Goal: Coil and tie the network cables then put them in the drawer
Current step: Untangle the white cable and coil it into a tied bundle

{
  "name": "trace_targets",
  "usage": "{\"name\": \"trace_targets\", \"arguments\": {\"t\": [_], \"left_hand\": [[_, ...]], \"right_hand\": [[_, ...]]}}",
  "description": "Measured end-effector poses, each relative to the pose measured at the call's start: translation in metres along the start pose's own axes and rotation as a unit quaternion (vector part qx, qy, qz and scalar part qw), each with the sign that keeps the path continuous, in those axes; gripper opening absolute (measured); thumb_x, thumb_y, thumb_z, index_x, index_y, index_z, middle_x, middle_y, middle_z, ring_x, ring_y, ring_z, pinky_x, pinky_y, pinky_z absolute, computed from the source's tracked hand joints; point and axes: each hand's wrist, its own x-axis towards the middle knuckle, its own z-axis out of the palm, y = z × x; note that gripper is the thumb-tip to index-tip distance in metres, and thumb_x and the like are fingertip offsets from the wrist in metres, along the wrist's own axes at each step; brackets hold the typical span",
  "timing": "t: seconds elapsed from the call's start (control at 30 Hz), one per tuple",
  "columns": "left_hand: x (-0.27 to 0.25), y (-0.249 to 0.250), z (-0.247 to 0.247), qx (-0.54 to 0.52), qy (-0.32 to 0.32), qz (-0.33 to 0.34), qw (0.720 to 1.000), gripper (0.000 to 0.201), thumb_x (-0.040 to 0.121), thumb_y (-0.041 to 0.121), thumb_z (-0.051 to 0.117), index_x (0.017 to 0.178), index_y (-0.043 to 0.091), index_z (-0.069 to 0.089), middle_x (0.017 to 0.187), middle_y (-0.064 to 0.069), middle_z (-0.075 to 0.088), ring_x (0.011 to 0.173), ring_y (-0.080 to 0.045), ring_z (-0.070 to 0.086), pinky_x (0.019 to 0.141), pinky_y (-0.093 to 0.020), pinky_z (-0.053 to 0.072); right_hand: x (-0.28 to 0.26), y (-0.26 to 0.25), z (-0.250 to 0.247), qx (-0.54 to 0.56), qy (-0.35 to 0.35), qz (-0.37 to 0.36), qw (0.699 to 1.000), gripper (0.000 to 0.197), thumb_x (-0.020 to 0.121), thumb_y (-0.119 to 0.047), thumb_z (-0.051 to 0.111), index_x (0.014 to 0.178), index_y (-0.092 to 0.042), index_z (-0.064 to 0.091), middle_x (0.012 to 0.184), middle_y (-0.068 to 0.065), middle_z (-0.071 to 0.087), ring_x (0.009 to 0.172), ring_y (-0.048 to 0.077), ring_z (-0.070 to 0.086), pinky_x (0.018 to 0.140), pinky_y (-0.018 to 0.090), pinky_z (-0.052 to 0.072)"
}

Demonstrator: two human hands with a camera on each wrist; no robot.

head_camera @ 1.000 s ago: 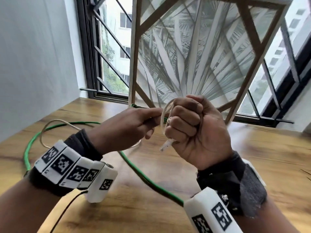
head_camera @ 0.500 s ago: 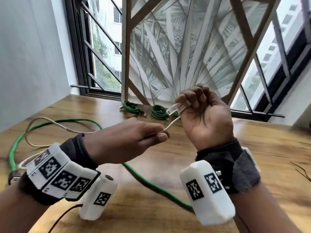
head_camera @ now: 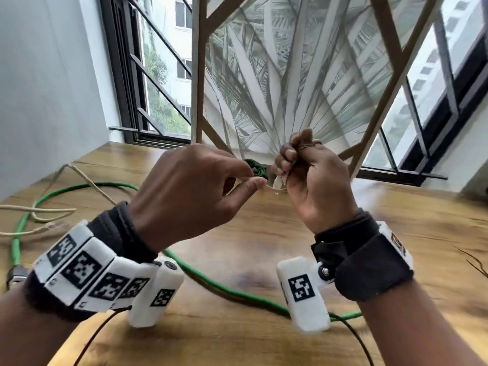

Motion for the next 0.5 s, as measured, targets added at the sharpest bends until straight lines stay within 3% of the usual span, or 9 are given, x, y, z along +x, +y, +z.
{"name": "trace_targets", "arguments": {"t": [0.1, 0.23, 0.43, 0.5], "left_hand": [[0.000, -0.002, 0.000, -0.004, 0.003, 0.008, 1.000, 0.034, 0.101, 0.054, 0.057, 0.094, 0.030, 0.080, 0.075, 0.011, 0.069, 0.063, -0.011, 0.063, 0.053, -0.033, 0.050], [0.000, -0.004, -0.001, -0.009, 0.015, 0.006, 1.000, 0.033, 0.099, 0.055, 0.061, 0.093, 0.029, 0.081, 0.080, 0.011, 0.072, 0.067, -0.015, 0.067, 0.055, -0.034, 0.052], [0.002, -0.003, -0.001, -0.037, 0.042, -0.011, 0.998, 0.029, 0.098, 0.055, 0.064, 0.094, 0.028, 0.076, 0.090, 0.011, 0.071, 0.075, -0.015, 0.067, 0.062, -0.039, 0.054], [0.003, -0.002, 0.000, -0.058, 0.055, -0.016, 0.997, 0.025, 0.099, 0.049, 0.068, 0.095, 0.025, 0.074, 0.092, 0.011, 0.068, 0.074, -0.011, 0.064, 0.065, -0.038, 0.054]], "right_hand": [[-0.003, 0.005, 0.005, -0.125, -0.027, -0.039, 0.991, 0.035, 0.105, 0.004, 0.032, 0.079, -0.009, 0.052, 0.066, 0.006, 0.049, 0.060, 0.017, 0.044, 0.060, 0.030, 0.037], [-0.010, 0.012, 0.009, -0.284, -0.030, -0.087, 0.954, 0.030, 0.110, -0.009, 0.043, 0.081, -0.008, 0.053, 0.069, 0.009, 0.054, 0.059, 0.015, 0.050, 0.056, 0.026, 0.044], [-0.012, 0.009, 0.007, -0.386, -0.020, -0.135, 0.912, 0.032, 0.108, -0.012, 0.050, 0.082, 0.005, 0.059, 0.063, 0.004, 0.059, 0.053, 0.005, 0.051, 0.055, 0.019, 0.042], [-0.013, 0.009, 0.007, -0.430, -0.047, -0.153, 0.889, 0.036, 0.107, -0.014, 0.051, 0.074, -0.001, 0.059, 0.060, 0.006, 0.059, 0.052, 0.012, 0.053, 0.057, 0.026, 0.044]]}}
